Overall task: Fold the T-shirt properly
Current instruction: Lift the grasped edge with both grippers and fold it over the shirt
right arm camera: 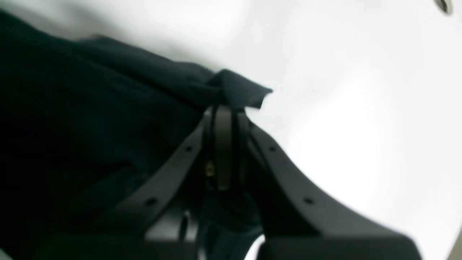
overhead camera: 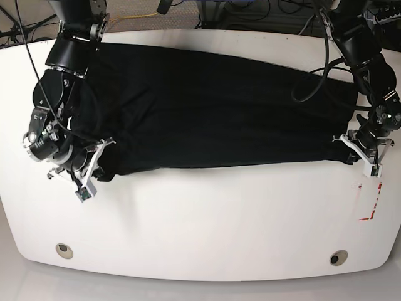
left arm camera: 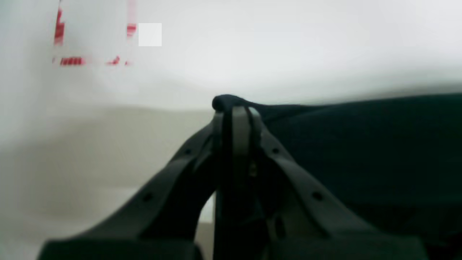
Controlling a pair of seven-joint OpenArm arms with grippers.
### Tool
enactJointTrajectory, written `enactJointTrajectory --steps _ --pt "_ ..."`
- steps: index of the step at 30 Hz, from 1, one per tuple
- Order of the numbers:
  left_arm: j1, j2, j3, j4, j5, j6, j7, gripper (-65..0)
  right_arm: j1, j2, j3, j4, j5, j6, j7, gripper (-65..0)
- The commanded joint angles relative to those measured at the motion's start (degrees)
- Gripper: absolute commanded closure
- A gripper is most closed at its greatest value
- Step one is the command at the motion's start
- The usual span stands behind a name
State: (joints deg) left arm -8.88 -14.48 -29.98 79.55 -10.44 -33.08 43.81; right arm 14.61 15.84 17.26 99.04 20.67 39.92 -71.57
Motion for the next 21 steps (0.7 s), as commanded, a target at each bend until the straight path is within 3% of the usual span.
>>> enactJointTrajectory --steps 1,7,14,21 --pt "0.75 -1.04 -0.31 1.37 -0.68 0.07 -1.31 0.0 -2.26 0.82 0.28 7.55 0.57 0.08 -0.83 0.0" --pt "2.34 -1.04 -0.31 1.37 -0.68 -0.02 -1.31 0.0 -11.23 0.82 0.55 16.52 4.35 0.08 -1.35 0.0" --pt "5.59 -1.04 -0.31 5.86 -0.68 -0.02 -1.31 0.0 -21.95 0.74 9.95 16.60 14.98 0.08 -1.44 0.0" --pt "7.87 -1.04 -0.22 6.12 -0.68 -0.02 -1.31 0.0 -30.13 0.65 11.36 16.52 20.87 0.08 -1.44 0.0"
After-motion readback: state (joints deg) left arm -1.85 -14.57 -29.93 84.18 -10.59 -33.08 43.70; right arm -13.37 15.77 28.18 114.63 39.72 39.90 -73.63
